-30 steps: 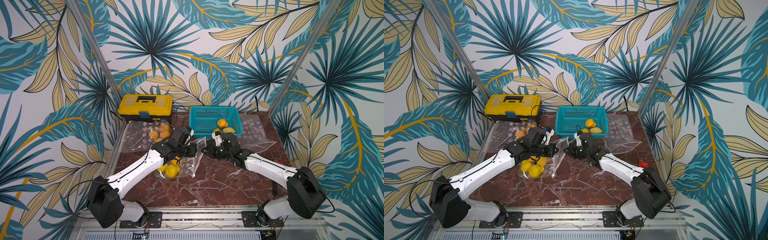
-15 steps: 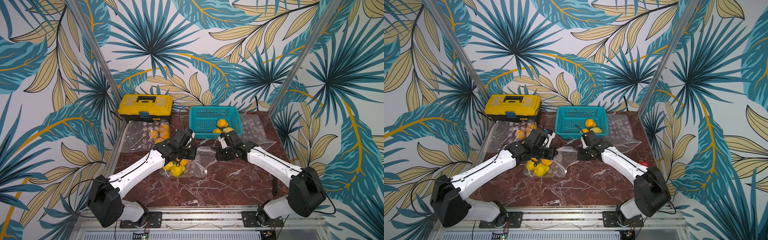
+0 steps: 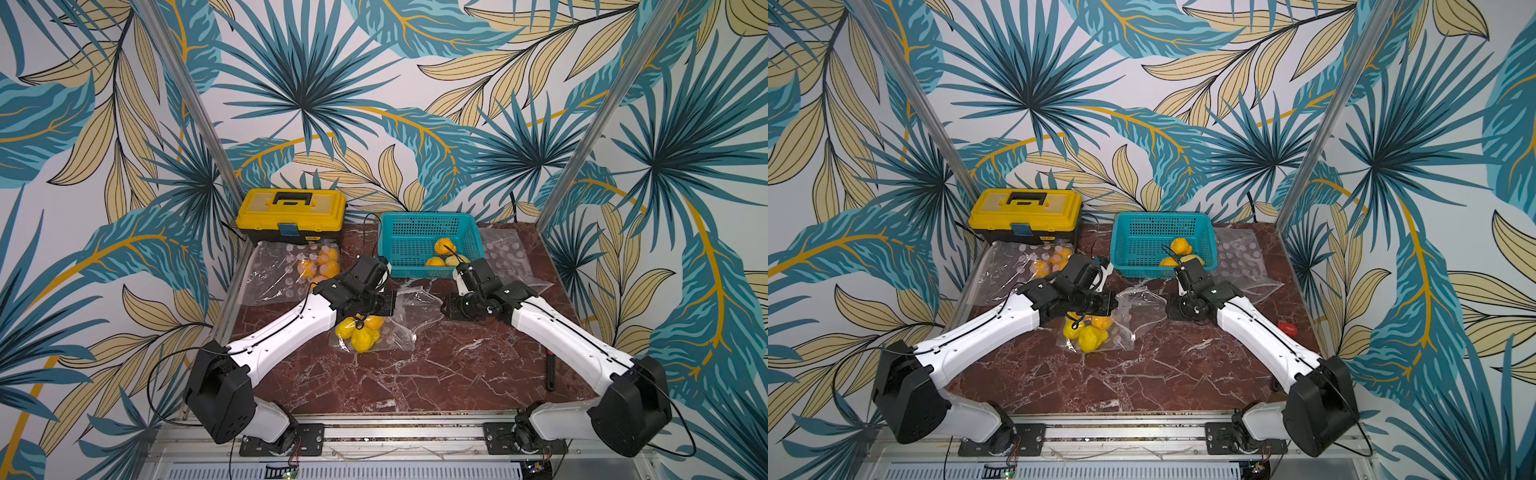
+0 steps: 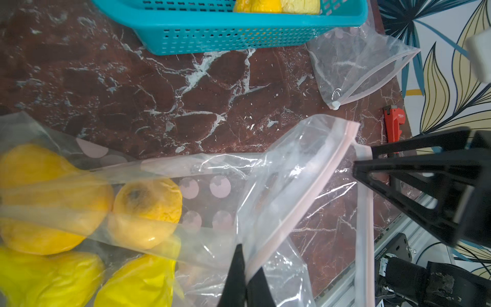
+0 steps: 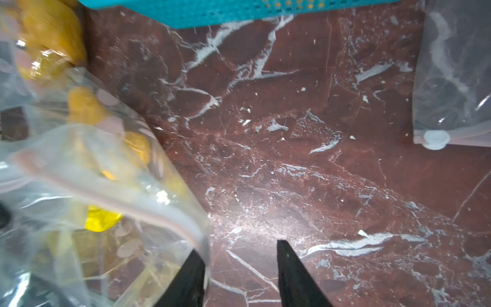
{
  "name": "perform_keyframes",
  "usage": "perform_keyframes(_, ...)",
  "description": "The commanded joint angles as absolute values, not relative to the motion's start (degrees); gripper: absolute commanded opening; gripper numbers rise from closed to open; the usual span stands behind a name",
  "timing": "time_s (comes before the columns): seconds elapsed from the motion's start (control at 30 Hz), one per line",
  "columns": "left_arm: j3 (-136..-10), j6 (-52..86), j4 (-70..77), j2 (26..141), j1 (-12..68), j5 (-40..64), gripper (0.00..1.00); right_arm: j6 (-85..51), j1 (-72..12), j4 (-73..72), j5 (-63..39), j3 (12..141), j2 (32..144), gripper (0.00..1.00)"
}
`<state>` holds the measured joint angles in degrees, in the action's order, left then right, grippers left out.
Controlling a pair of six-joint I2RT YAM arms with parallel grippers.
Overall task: Open the zip-top bag and take out the pear
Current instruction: Open the zipper of the food storage bag at the center of the board.
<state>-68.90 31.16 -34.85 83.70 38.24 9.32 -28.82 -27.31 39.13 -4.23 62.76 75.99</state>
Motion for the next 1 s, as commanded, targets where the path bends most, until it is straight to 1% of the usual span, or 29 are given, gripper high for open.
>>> perform_keyframes(0.0,-70.8,31.7,-34.9,83.6,38.8,8.6,0.00,-35.2,-27.8,39.1,-8.2,63.9,73.0,0.45)
perform_keyframes(0.03,-71.1,31.9,-34.8,83.6,39.1,8.5,0.00,-37.0,-27.9,38.7,-9.0,64.1,72.4,0.45)
perform_keyframes(0.2,-72.5,32.3,-34.7,84.1,40.4,8.2,0.00,-46.3,-30.1,30.2,-15.1,63.9,71.4,0.38)
perform_keyframes(0.4,-73.9,33.1,-34.7,84.5,42.2,7.5,0.00,-56.7,-33.9,19.9,-14.8,62.2,76.9,0.35)
perform_keyframes(0.47,-74.2,33.6,-34.7,84.2,42.8,6.9,0.00,-60.1,-34.9,15.6,-13.3,60.4,79.0,0.32)
perform_keyframes(0.6,-74.7,34.4,-34.7,83.4,44.0,5.5,0.00,-63.4,-36.0,6.3,-11.2,56.4,82.8,0.29)
perform_keyframes(0.73,-75.4,34.7,-34.7,83.6,45.1,5.4,0.00,-65.6,-36.4,-4.0,-12.8,53.0,86.6,0.28)
perform_keyframes(0.97,-77.7,34.7,-34.2,84.4,47.3,5.8,0.00,-66.6,-36.6,-13.7,-16.7,51.1,92.8,0.29)
